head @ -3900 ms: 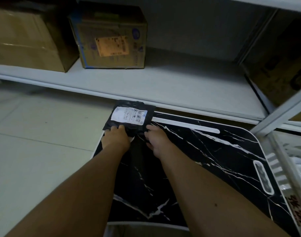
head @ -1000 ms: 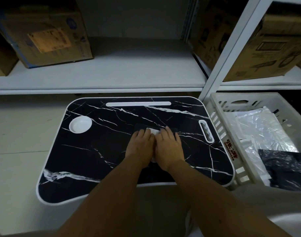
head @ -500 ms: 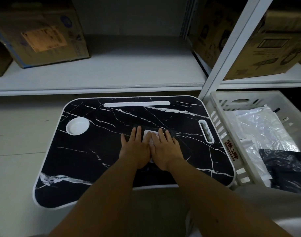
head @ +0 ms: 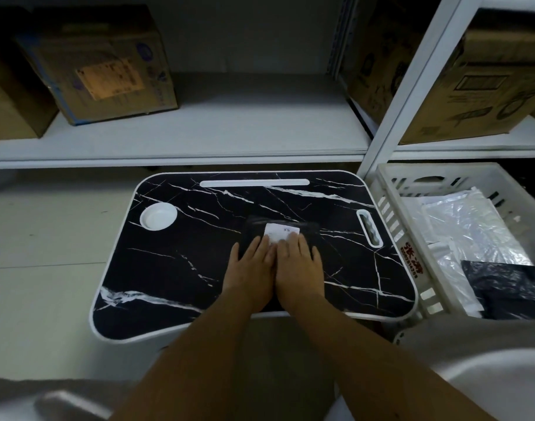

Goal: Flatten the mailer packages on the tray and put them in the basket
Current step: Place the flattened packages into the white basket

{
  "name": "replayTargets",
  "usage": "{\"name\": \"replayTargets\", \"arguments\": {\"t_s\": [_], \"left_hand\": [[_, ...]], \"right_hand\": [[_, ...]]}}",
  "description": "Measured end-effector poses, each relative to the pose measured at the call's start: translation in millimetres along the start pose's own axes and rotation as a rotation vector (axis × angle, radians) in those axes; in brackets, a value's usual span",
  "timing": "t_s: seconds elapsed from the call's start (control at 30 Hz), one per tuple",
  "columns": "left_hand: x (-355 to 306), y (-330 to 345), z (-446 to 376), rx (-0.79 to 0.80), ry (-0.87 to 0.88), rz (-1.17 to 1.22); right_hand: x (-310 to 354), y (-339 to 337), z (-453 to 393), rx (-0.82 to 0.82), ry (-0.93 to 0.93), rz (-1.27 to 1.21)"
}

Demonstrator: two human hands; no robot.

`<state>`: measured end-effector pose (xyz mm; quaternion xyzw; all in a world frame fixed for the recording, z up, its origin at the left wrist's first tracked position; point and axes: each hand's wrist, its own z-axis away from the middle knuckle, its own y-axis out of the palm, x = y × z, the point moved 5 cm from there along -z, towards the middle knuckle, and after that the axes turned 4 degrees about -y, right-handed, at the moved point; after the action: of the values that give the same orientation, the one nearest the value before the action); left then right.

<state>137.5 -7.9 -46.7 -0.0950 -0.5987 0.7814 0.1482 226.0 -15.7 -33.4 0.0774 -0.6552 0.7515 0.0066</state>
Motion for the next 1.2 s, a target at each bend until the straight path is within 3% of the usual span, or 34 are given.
{"name": "replayTargets", "arguments": {"t_s": [0.43, 0.67, 0.8, 1.2], "left_hand": [[13, 21, 18, 0.116, -0.070, 0.012], [5, -14, 8, -0.175, -0.094, 0.052], [2, -26, -10, -0.215, -0.112, 0.038], [15, -1, -41, 0.083, -0.018, 0.048]], "right_hand": [[-9, 25, 28, 0.058, -0.072, 0.044], [-14, 5, 11, -0.135, -0.162, 0.097], [-14, -2, -10, -0.125, -0.154, -0.061], [-38, 14, -34, 0.149, -0.046, -0.035]]}}
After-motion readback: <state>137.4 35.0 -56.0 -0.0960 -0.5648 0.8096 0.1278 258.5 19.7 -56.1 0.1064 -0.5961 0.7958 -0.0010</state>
